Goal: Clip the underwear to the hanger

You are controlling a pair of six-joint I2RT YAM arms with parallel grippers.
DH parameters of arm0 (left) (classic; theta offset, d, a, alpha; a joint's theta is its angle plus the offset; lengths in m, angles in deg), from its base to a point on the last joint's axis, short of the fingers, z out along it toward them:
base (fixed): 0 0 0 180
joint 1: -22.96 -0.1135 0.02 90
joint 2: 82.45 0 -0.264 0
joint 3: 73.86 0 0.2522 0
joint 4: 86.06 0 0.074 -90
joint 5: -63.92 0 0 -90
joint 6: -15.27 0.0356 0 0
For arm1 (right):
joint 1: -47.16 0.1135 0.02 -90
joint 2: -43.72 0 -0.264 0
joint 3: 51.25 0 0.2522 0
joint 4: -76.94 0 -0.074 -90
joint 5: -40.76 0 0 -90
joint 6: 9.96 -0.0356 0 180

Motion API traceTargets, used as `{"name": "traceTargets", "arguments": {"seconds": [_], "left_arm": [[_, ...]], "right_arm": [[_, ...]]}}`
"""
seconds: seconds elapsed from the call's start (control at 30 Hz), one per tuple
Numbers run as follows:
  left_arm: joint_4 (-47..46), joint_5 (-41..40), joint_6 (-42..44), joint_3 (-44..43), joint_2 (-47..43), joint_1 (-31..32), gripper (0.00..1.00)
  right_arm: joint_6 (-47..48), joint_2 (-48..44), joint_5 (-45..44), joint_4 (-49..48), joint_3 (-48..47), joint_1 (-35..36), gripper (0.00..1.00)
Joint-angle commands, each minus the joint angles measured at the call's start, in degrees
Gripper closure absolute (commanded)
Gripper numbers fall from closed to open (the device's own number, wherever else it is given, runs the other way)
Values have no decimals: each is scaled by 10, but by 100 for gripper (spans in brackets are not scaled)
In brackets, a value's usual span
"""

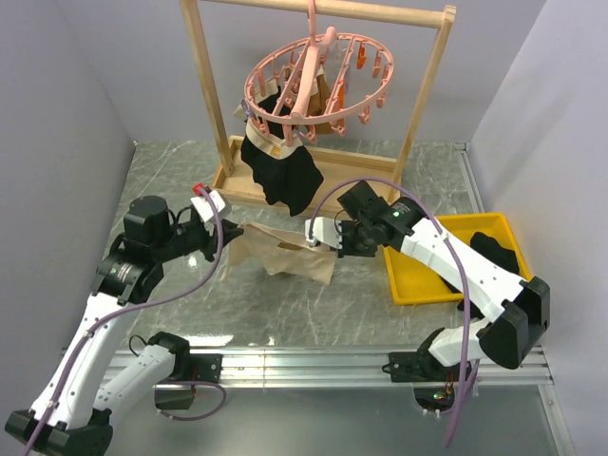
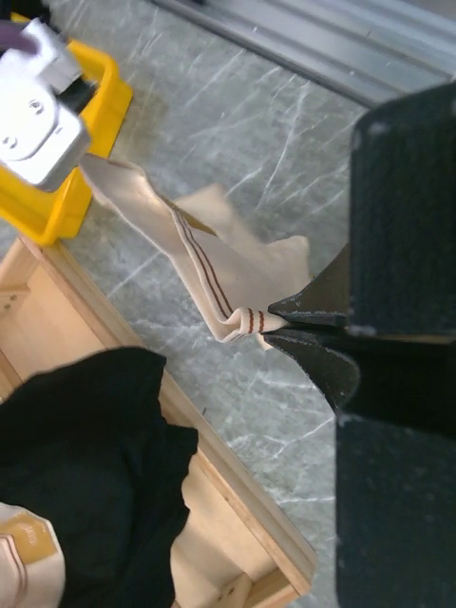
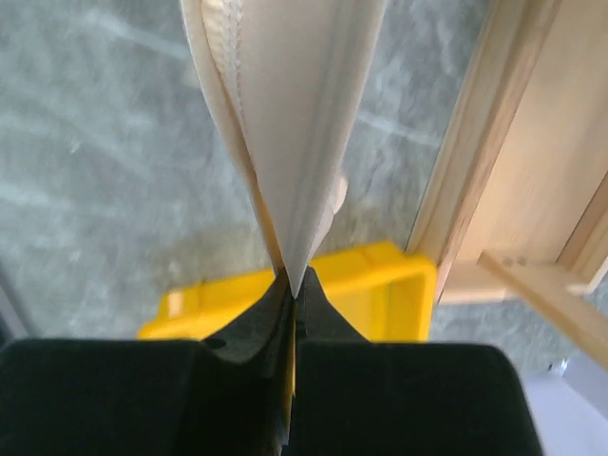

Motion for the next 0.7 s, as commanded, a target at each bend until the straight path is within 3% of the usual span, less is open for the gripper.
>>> {"name": "traceTargets", "arguments": {"seconds": [0.0, 0.17, 0.37, 0.5, 0.67], "left_arm": [[27, 59, 19, -6, -33, -2, 100], [143, 114, 75, -3, -96, -2, 100], [202, 132, 17, -44, -137, -2, 100], [191, 68, -50, -36, -117, -2, 100], [126, -21, -97, 11, -5, -2, 100]], "right_arm": [[-7, -13, -22, 123, -36, 4, 100], [-31, -49, -1, 187, -30, 76, 100], [-61, -37, 28, 273, -93, 142, 100], [-35, -20, 11, 268, -80, 142, 100], [-7, 92, -14, 180, -45, 105, 98]]}}
